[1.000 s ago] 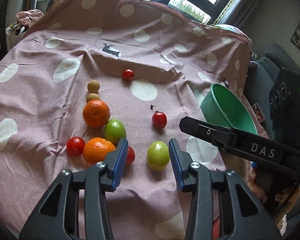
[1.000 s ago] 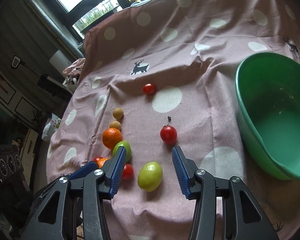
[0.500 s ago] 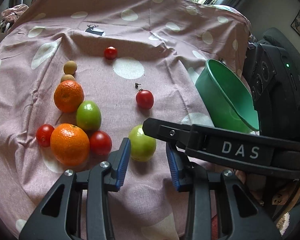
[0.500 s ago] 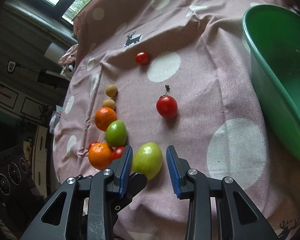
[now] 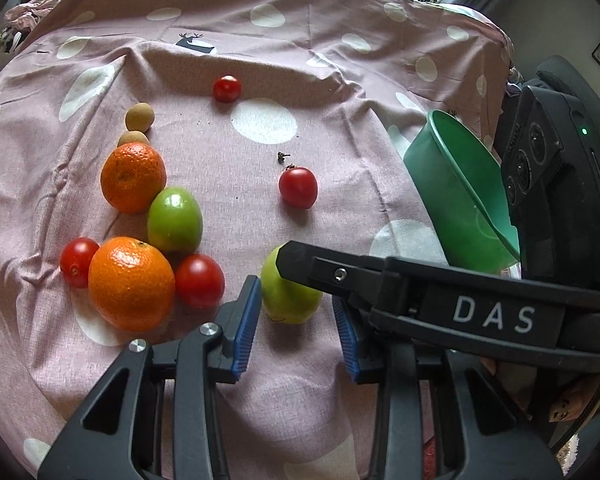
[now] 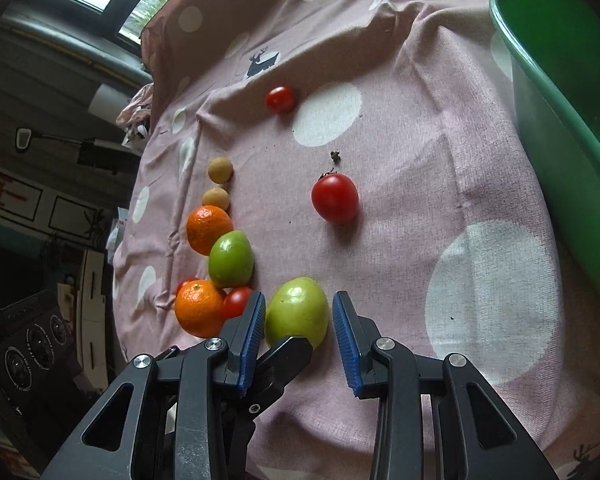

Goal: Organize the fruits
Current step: 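Lift the yellow-green fruit with the right gripper toward the green bowl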

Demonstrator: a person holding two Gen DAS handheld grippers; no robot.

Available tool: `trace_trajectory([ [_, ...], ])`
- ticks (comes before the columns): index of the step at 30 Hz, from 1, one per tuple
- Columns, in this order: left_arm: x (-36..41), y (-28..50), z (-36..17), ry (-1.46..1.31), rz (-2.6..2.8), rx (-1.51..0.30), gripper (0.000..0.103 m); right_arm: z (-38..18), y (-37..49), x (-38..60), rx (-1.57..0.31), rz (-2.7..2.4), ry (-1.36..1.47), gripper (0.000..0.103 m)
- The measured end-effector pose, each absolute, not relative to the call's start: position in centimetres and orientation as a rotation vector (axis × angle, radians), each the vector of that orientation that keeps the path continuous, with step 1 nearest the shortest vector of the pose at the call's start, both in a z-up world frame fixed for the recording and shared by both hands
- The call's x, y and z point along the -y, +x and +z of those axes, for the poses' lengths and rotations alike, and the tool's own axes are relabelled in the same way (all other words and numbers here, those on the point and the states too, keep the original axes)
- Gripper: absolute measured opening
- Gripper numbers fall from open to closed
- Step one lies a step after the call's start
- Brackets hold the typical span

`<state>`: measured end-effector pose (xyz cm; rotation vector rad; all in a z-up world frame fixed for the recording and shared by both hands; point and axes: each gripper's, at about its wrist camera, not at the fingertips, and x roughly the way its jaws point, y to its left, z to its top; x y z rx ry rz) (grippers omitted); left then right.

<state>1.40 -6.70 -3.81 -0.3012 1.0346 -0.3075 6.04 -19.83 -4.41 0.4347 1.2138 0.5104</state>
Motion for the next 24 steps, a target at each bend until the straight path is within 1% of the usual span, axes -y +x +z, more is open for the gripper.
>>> trace_trajectory([
  [24,6.7,2.1,-5.2,-0.301,-0.282,-1.069,0.034,-5.4,6.4,19.0,-1.239,0.528,0.459,0.038],
])
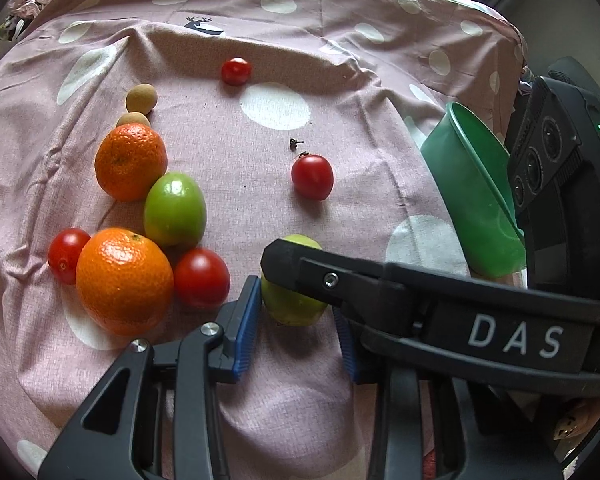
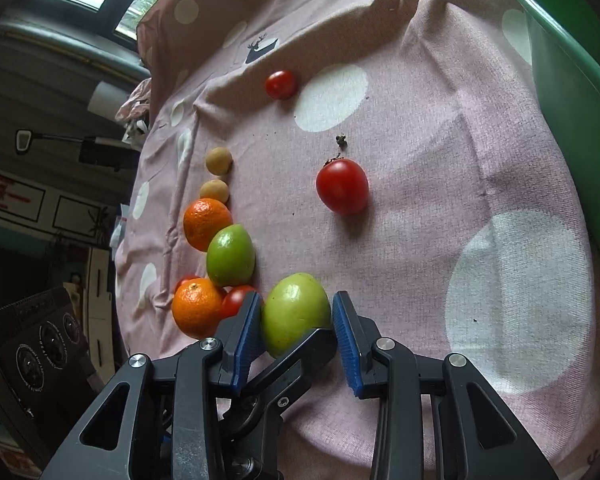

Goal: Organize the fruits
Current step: 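Lift the yellow-green fruit with the right gripper toward the green bowl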

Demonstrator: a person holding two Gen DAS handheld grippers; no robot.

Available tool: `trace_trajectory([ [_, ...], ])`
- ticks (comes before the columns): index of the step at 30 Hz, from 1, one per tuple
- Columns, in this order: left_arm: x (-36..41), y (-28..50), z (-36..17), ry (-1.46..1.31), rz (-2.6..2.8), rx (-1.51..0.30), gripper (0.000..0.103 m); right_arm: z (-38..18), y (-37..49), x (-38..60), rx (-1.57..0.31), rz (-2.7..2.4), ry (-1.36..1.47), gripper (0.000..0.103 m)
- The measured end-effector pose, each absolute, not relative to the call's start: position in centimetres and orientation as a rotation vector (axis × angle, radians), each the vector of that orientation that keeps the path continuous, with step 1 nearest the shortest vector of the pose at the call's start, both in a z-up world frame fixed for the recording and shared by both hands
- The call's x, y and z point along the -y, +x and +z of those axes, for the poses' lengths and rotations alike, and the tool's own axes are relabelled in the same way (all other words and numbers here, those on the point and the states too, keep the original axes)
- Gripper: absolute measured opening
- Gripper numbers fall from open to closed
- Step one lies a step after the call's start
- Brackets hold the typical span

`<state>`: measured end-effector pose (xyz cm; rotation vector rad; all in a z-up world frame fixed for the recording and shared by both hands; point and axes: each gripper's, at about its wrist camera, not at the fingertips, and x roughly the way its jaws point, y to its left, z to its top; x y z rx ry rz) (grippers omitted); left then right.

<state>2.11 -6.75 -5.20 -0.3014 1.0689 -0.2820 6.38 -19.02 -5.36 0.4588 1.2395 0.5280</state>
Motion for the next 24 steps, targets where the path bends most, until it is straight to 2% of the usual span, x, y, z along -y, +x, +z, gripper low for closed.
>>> trace_trajectory([
  [24,8.1,0.2,0.4,-0.233,-0.317,-0.867,0.034,0.6,4.0,20.0,-1.018,0.555,0.401,0.038],
])
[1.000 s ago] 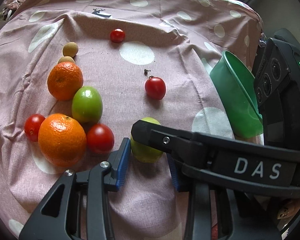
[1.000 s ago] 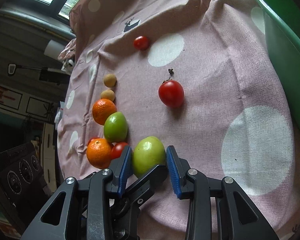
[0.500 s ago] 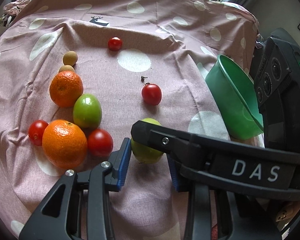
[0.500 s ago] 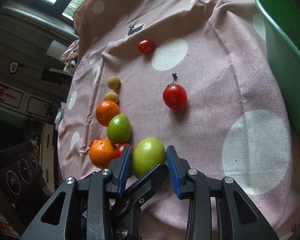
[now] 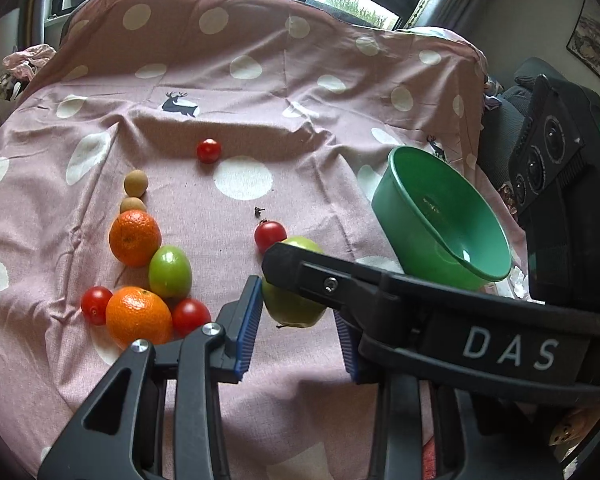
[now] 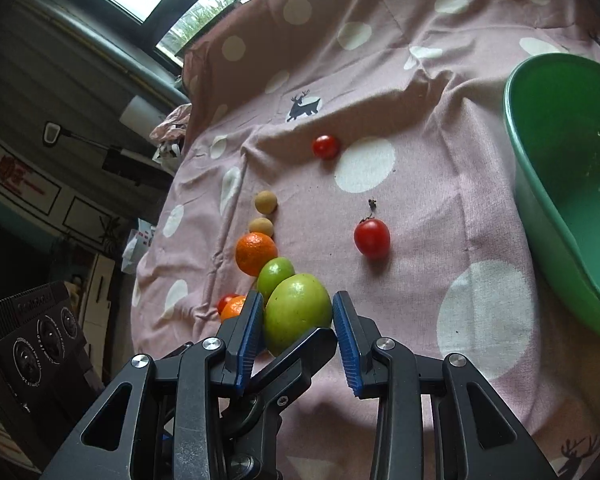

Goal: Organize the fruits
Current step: 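Lift the yellow-green fruit with the right gripper toward the green bowl, then lower the fruit into the green bowl and open the right gripper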

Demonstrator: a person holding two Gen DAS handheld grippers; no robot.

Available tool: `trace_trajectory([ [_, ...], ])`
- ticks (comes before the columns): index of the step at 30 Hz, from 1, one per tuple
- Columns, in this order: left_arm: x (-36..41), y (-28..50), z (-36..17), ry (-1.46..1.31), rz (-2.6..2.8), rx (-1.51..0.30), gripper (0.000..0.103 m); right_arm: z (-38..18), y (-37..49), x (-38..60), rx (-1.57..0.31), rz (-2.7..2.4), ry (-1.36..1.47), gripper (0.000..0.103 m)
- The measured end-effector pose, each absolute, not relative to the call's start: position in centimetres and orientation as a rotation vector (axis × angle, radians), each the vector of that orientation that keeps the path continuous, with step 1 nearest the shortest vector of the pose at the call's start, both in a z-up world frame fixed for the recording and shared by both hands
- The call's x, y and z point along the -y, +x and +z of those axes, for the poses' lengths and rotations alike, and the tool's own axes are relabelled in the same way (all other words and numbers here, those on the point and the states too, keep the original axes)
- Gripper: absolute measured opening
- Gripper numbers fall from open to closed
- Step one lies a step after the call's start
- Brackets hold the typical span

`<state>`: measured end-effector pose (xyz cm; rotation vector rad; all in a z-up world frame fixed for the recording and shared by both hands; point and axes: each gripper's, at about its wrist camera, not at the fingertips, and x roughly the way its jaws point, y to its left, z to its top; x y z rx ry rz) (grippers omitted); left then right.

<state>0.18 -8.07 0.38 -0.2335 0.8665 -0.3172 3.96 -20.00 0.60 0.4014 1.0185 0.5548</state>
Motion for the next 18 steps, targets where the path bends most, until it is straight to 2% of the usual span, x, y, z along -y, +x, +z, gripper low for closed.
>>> trace_trajectory([
  [18,15.6,1.3,4.5,-0.089,-0.43,-0.763,0.035,4.2,3.0,27.6,-0.825,0.438,0.503,0.038],
])
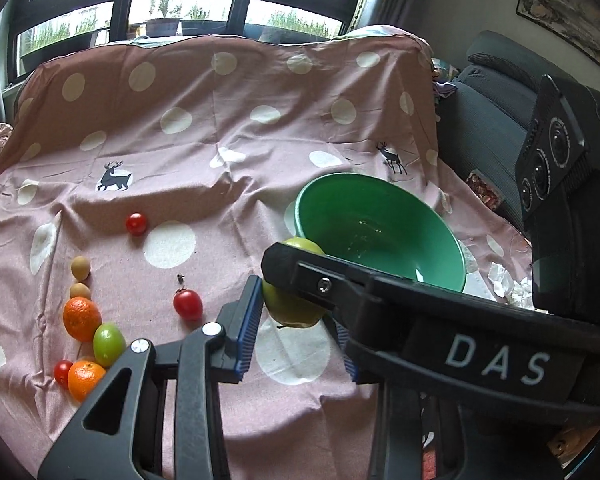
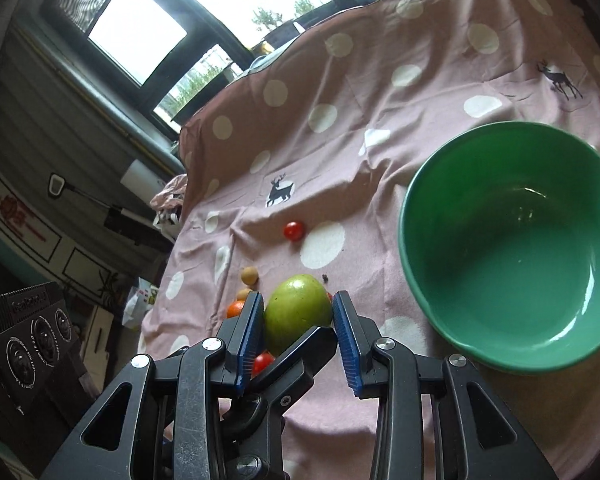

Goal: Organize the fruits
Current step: 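Lower the fruit into the green bowl and open the right gripper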

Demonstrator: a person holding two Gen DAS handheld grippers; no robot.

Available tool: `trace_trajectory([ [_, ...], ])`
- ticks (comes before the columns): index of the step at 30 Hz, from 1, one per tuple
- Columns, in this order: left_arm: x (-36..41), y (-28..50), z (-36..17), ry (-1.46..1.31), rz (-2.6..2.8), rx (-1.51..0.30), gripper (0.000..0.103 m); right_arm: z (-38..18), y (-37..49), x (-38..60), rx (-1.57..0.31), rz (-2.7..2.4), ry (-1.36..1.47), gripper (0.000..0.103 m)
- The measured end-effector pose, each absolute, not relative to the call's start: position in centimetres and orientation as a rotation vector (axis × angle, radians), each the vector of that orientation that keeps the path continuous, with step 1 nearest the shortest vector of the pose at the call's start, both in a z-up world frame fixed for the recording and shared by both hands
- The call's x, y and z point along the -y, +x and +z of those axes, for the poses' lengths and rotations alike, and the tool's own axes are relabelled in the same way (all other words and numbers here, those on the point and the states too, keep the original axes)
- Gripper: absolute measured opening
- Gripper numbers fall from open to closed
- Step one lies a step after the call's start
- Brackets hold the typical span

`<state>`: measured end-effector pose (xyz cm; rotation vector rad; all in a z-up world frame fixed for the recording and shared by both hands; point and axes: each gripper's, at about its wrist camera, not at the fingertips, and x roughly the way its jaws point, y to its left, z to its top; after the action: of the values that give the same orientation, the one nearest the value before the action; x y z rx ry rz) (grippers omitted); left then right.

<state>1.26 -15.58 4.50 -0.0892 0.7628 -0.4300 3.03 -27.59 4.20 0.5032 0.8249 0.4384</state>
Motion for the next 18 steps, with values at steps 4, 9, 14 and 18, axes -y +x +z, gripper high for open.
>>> trace_trajectory([
  [4,17.6,1.9,4.7,-0.074,-0.477,-0.757,0.035,4.4,2.8,29.7,-0.796,0.397,0.534,0.038],
  [9,20.0,2.5,4.7,-0.048,-0.532,-0.755,0.035,4.4,2.6,32.1,-0.774,0.338,0.569,0.038],
  [14,22.1,3.1,4.3,-0.04,-0.588,-0.768,0.035,4.0,2.5,34.1,-0.767,0.281,0.588,0.038],
  [18,23.7,3.6,4.0,-0.029,-0.634,-0.778,0.035,3.7,2.4,35.5,-0.761,0.234,0.604,0.038],
])
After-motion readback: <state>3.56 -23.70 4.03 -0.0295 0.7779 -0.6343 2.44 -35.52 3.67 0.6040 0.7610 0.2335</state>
